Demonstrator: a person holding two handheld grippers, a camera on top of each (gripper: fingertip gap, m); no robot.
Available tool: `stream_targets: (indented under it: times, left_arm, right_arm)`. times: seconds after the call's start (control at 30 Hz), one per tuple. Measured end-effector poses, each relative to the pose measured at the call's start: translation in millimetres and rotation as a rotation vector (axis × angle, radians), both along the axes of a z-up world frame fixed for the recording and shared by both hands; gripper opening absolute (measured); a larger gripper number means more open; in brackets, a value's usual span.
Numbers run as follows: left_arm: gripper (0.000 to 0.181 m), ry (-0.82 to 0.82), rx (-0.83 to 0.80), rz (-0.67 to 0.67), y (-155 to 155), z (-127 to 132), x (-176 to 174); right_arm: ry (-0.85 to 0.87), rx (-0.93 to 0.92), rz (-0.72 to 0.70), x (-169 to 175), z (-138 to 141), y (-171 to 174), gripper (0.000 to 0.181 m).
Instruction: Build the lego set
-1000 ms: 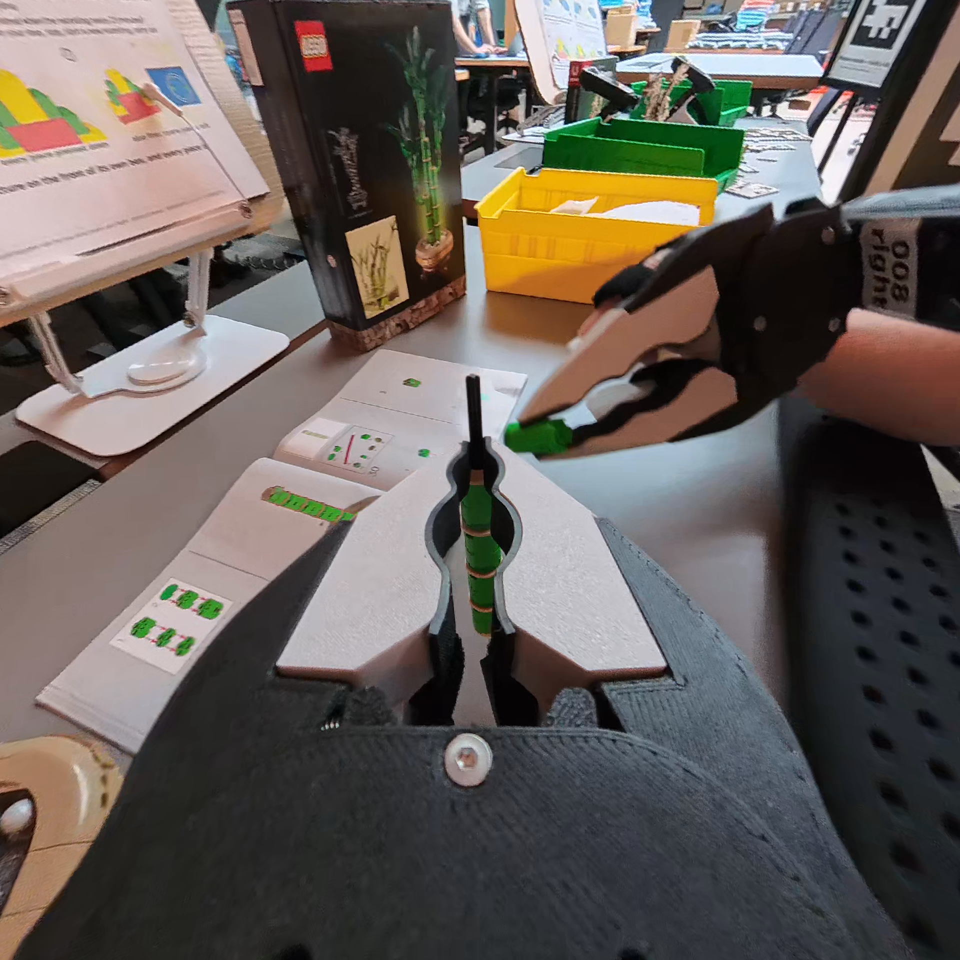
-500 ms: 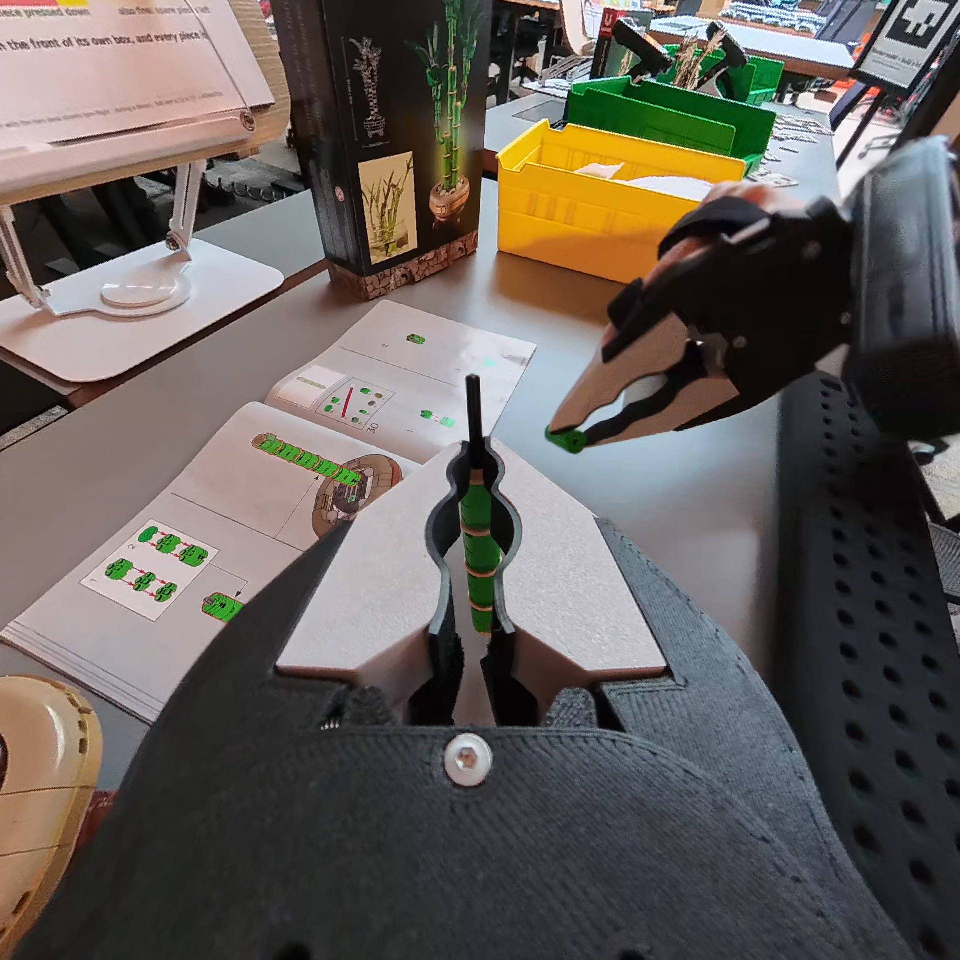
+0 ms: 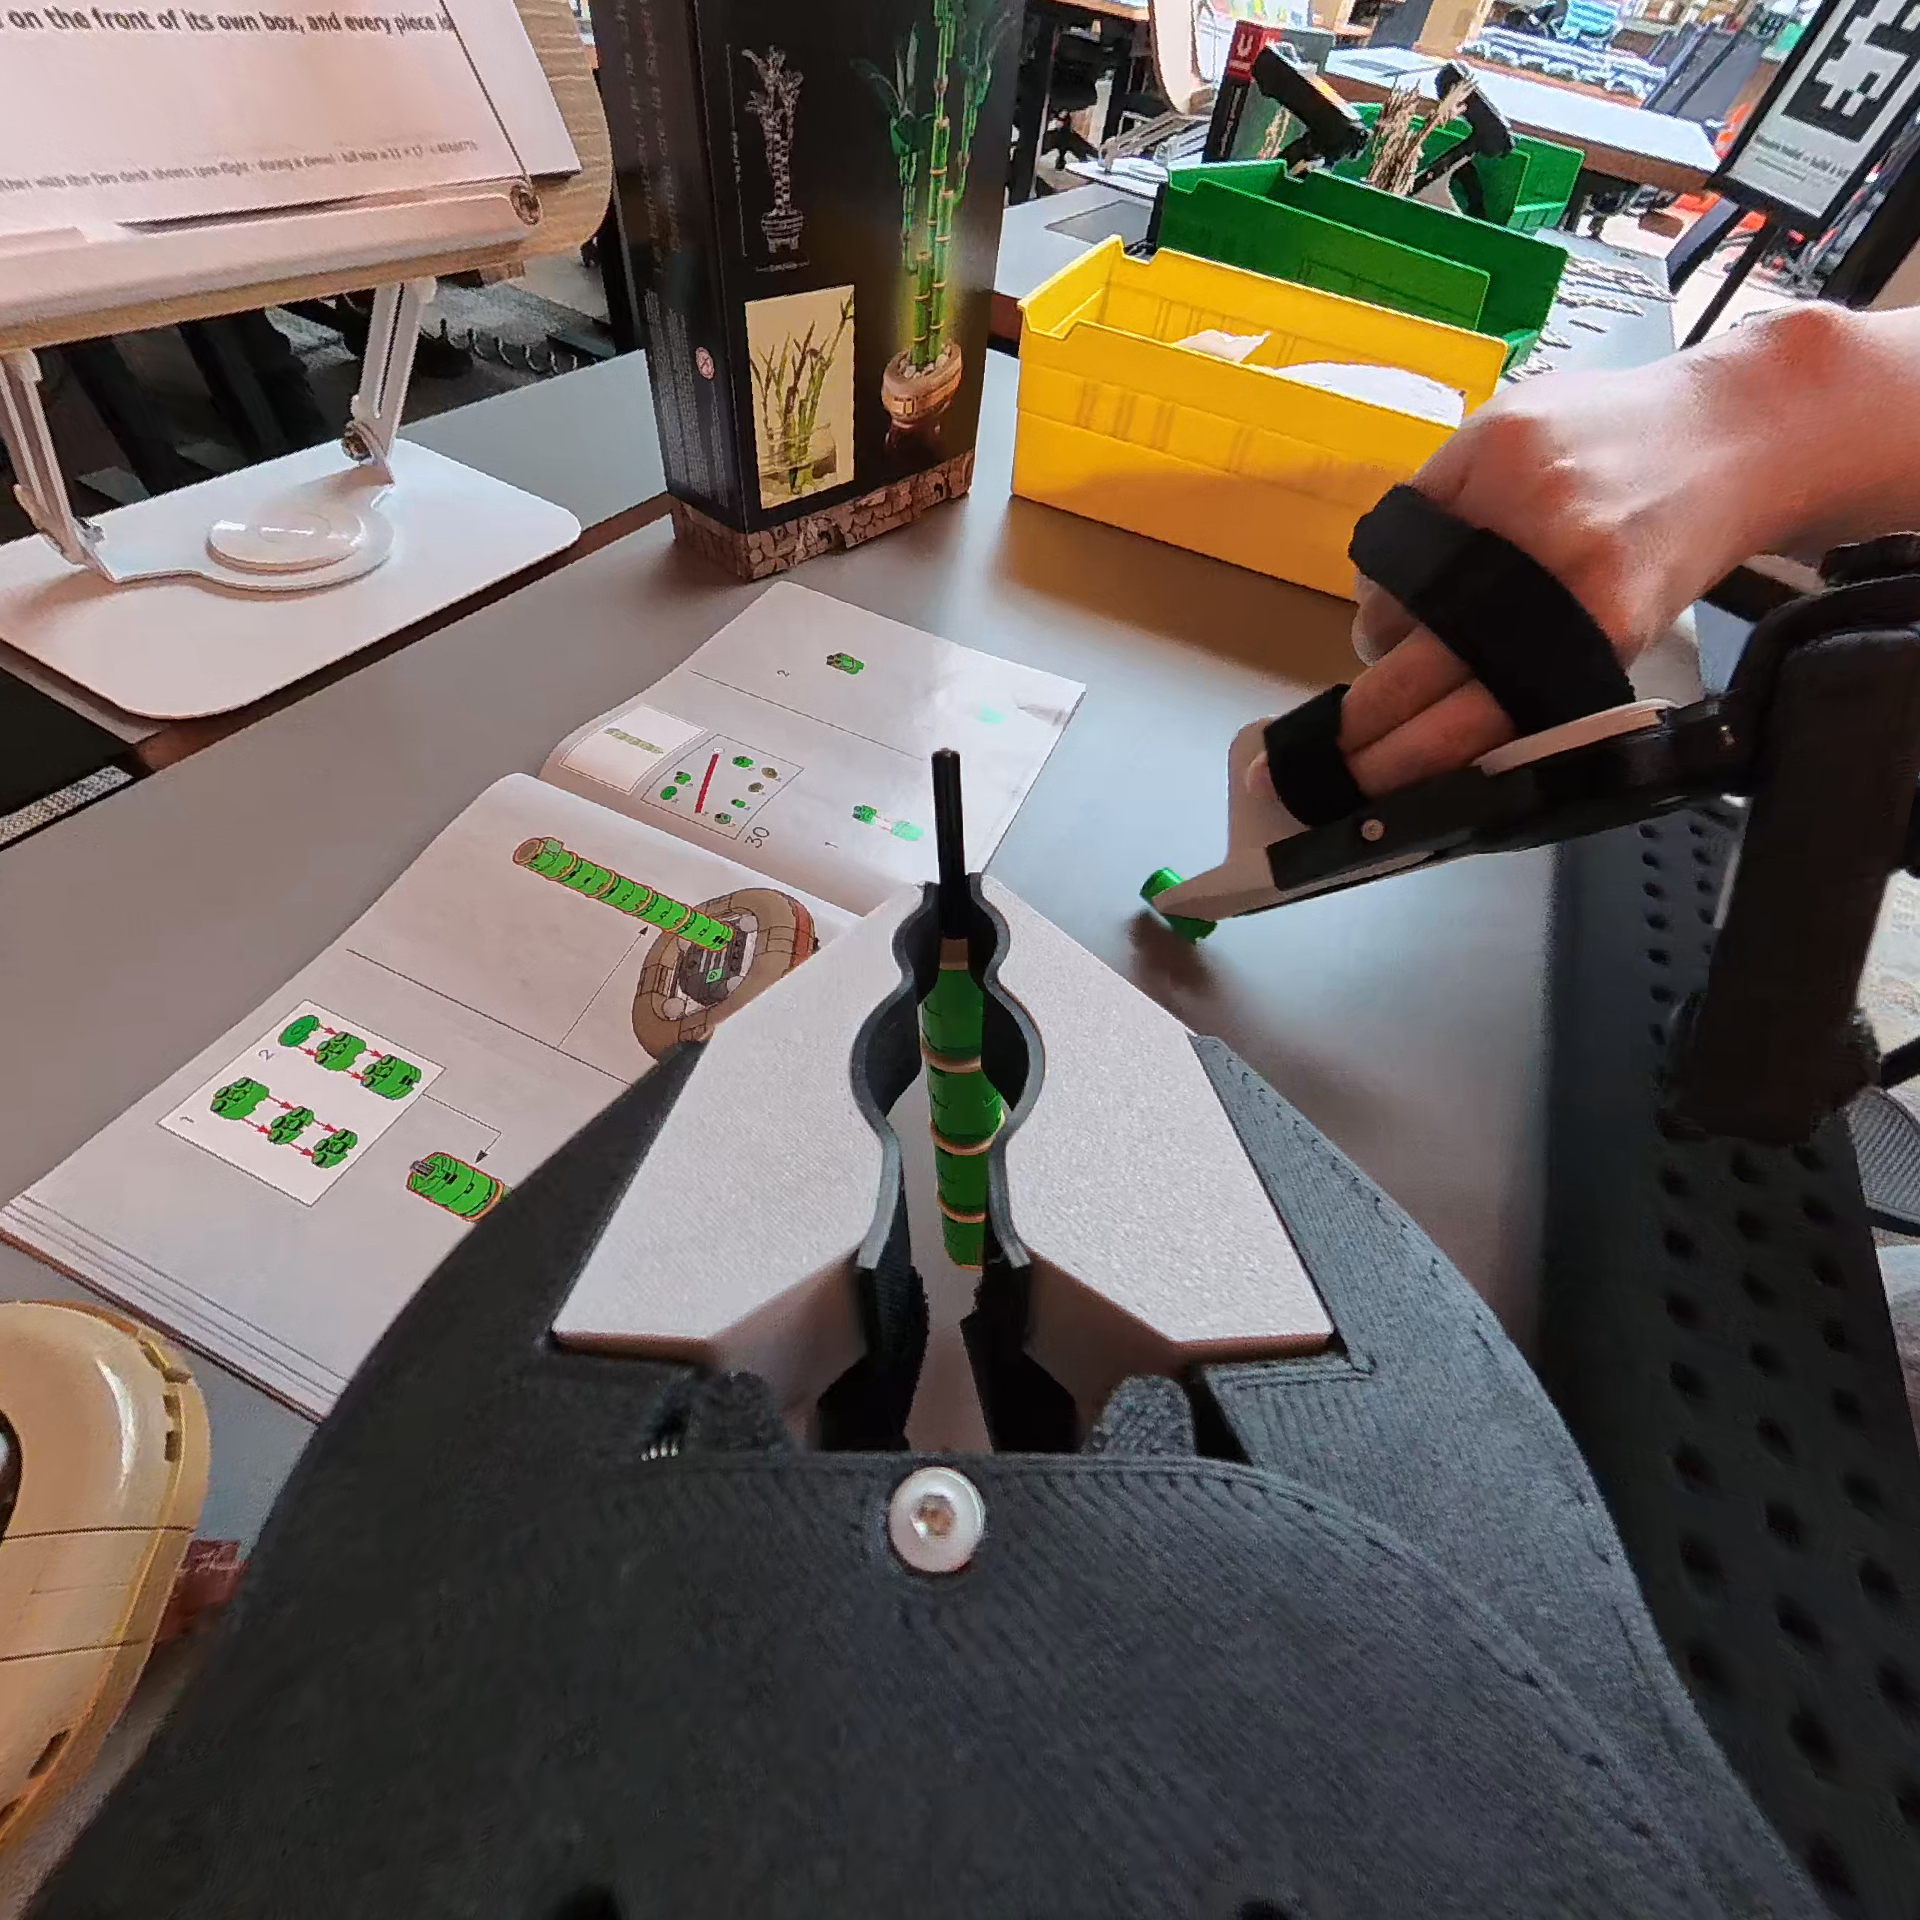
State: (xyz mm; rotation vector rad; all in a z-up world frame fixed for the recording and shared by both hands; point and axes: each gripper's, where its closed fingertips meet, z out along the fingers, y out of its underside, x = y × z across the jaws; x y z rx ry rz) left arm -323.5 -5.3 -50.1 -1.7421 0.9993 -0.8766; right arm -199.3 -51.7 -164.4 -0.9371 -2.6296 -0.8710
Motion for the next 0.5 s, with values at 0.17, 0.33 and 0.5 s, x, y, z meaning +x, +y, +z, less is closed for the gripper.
stream_targets:
  times: [0.17,0.33,0.5]
  left_arm:
    - [0.003,0.005,-0.021,-0.013,-0.6,-5.5,3.7]
    - [0.003,-0.005,-0.021,0.003,1.0,-2.5,0.8]
    - [0.003,-0.034,-0.027,0.072,12.5,2.4,-14.7]
  right_arm:
    - [0.177,0.009,0.09,-6.2,30.0,0.5,0.024]
    - [0.757,-0.279,-0.793,-7.7,47.9,29.2,0.015]
    - [1.26,-1.203,-1.658,-70.7,57.9,42.4,0.038]
